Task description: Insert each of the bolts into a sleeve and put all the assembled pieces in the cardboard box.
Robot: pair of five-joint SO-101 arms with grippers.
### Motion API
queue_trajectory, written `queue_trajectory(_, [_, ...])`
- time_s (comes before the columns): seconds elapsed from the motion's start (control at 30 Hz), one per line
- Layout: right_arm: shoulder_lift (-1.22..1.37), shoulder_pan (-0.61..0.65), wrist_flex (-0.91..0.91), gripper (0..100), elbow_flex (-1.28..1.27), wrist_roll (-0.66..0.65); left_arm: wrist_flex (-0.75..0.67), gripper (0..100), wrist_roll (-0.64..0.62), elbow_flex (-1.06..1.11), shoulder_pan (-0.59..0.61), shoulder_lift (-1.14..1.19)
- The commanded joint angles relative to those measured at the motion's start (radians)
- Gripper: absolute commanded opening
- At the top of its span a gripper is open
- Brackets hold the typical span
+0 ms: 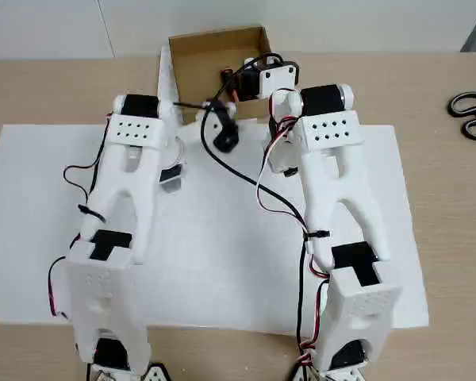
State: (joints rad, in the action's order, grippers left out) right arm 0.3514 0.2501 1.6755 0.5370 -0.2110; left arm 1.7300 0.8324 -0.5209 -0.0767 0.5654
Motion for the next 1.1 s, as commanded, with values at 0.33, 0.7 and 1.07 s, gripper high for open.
queue_trajectory(0.33, [-0.076,0.036,-0.002,0.4,0.008,-0.002,-0.161,4,-0.729,-0.047,0.043,-0.008])
queue_trajectory(0.7, [-0.076,0.036,0.001,0.4,0.008,-0.002,-0.163,13,-0.746,-0.025,0.063,0.117])
queue_trajectory(1.07, [-0.076,0.036,0.001,0.4,0.008,-0.002,-0.161,13,-0.460,-0.054,0.107,0.166])
